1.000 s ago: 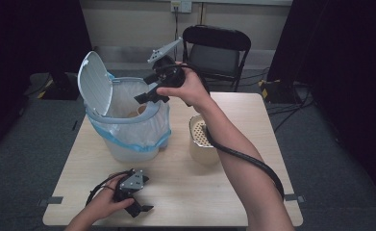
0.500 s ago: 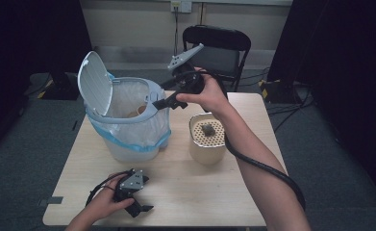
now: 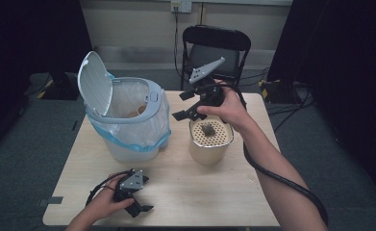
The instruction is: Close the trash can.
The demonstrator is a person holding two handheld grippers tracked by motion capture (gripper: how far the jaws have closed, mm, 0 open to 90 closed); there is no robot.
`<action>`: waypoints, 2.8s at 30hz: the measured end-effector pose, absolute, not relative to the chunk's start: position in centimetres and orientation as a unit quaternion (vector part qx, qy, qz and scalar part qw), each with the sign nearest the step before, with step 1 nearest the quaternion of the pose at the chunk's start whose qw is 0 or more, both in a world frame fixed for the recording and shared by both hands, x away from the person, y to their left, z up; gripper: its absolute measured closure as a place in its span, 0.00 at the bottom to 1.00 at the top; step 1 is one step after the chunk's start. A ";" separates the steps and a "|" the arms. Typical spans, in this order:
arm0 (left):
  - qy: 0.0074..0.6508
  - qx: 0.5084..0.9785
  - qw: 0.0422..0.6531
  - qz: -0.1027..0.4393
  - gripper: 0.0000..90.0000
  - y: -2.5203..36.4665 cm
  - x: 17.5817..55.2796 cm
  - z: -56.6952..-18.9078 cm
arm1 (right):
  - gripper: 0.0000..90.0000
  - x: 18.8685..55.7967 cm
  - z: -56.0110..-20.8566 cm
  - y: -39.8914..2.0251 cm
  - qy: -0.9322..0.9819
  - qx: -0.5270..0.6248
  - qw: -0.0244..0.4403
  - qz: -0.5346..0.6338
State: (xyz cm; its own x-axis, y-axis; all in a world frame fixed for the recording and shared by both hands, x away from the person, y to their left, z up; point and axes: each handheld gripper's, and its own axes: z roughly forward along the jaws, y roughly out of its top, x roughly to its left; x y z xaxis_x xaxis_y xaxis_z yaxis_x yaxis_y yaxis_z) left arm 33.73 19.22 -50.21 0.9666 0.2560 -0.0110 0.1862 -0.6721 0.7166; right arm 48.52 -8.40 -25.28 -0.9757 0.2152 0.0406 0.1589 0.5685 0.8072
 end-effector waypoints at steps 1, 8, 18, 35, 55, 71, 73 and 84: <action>0.121 0.913 0.386 0.045 0.00 19.2 33.7 -50.2 | 0.16 48.4 -25.4 -8.7 0.886 0.109 0.034 0.450; 0.121 0.913 0.386 0.045 0.00 19.2 33.7 -50.2 | 0.16 47.8 -26.6 -11.2 0.884 0.126 0.038 0.449; 0.121 0.913 0.387 0.044 0.00 19.2 33.7 -50.2 | 0.17 46.7 -28.1 -13.3 0.888 0.133 0.036 0.439; 0.122 0.912 0.388 0.046 0.00 19.2 33.7 -50.3 | 0.16 44.6 -31.4 -15.3 0.888 0.139 0.030 0.438; 0.125 0.912 0.389 0.044 0.00 19.2 33.7 -50.3 | 0.16 41.9 -34.3 -18.3 0.898 0.145 0.042 0.414; 0.125 0.911 0.389 0.044 0.00 19.2 33.7 -50.3 | 0.16 40.4 -37.6 -19.7 0.901 0.147 0.039 0.405; 0.125 0.911 0.389 0.044 0.00 19.2 33.7 -50.3 | 0.16 40.2 -38.2 -19.7 0.902 0.148 0.035 0.404; 0.124 0.912 0.389 0.044 0.00 19.2 33.7 -50.3 | 0.16 39.2 -41.6 -20.6 0.902 0.165 0.041 0.398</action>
State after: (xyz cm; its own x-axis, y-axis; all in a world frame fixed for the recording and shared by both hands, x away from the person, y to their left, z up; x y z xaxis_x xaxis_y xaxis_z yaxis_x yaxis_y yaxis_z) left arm 33.67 19.19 -50.29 0.9651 0.2614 -0.0158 0.1922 -0.6661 0.7206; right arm 39.20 -20.56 -41.55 -0.9421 0.3304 0.0573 0.2650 0.6289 0.7309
